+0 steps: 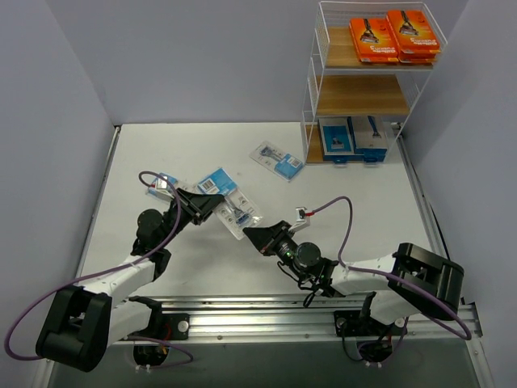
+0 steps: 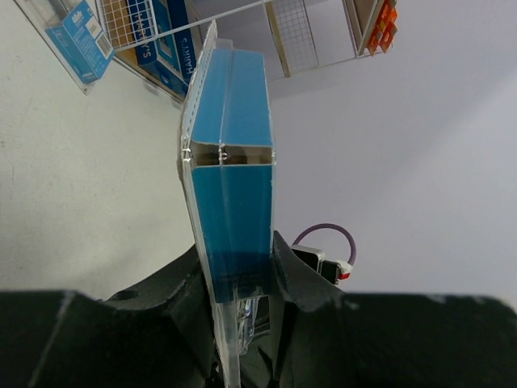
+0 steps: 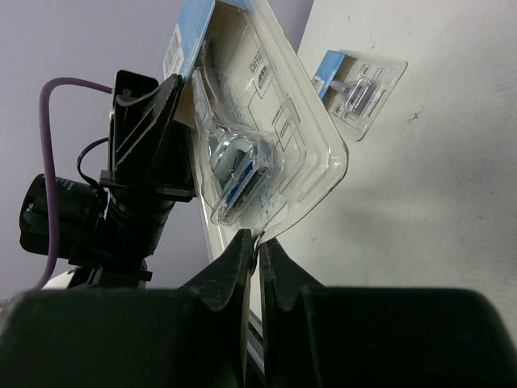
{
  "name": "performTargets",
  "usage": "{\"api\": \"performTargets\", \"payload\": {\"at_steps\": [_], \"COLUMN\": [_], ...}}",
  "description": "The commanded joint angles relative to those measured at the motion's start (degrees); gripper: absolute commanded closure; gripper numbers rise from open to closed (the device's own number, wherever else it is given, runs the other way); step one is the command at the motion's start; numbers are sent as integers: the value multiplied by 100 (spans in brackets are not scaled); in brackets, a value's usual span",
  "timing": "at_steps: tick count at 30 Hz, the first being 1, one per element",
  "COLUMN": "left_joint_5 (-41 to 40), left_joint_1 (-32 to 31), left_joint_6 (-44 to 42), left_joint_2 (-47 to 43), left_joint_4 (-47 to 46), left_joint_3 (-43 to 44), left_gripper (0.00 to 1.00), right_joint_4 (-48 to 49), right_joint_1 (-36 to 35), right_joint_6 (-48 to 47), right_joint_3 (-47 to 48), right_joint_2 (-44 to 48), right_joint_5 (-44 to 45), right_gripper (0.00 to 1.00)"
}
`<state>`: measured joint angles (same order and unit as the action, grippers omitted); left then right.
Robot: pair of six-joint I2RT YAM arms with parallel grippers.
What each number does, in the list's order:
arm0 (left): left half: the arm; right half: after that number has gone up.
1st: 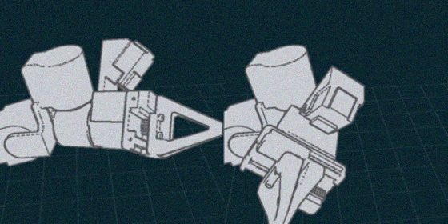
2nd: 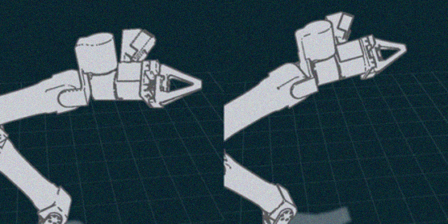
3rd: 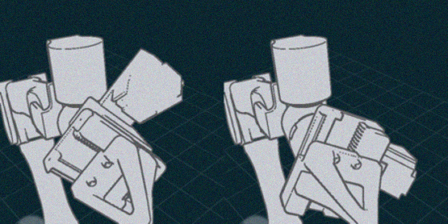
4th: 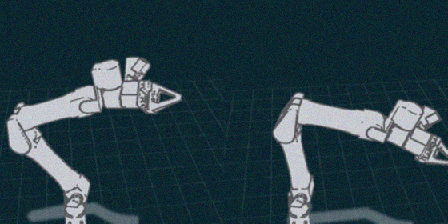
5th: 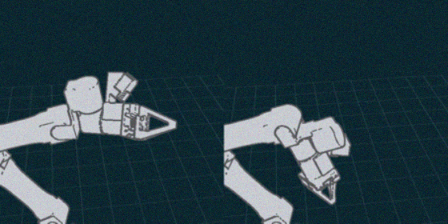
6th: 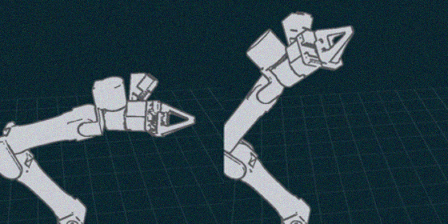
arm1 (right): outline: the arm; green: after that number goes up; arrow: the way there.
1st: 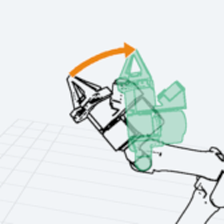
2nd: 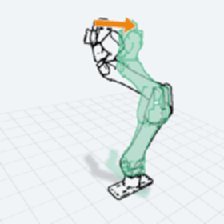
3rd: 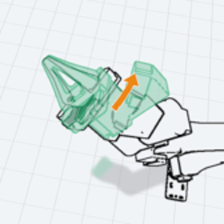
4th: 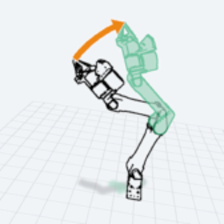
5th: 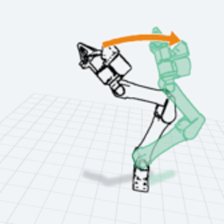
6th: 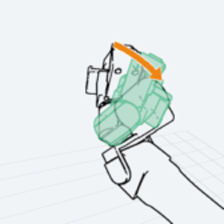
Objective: Place and organize the shaving razors onto the shelf
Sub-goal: Pass the shaving razor from the left arm to the right
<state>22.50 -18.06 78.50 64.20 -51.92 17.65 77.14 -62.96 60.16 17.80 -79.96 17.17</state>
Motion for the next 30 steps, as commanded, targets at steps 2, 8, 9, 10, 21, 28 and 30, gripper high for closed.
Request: {"api": "performTargets", "payload": {"at_steps": [2, 8, 9, 10, 21, 28, 30], "left_joint_5": [422, 422, 430, 430, 597, 123, -105], "left_joint_1": [-31, 5, 5, 5, 128, 365, 383], "left_joint_6": [-141, -484, -528, -572, -1002, -2329, -2681], "left_joint_2": [-136, -303, -312, -303, -443, -804, -743], "left_joint_4": [14, 892, 990, 1069, 2044, 4856, 5656], "left_joint_3": [309, 581, 625, 695, 941, 2012, 2250], "left_gripper": [60, 36, 35, 33, 6, 6, 6], "right_joint_4": [3228, 2842, 2798, 2745, 2692, 1631, 1349], "right_joint_1": [38, 73, 73, 82, 143, 407, 494], "right_joint_6": [-215, -224, -233, -207, -92, -162, -180], "right_joint_3": [-22, -233, -303, -338, -769, -901, -945], "right_joint_2": [323, 709, 762, 789, 1053, 1878, 2247], "right_joint_5": [-179, 164, 216, 278, 726, 840, 911], "right_gripper": [100, 100, 100, 100, 100, 100, 100]}}
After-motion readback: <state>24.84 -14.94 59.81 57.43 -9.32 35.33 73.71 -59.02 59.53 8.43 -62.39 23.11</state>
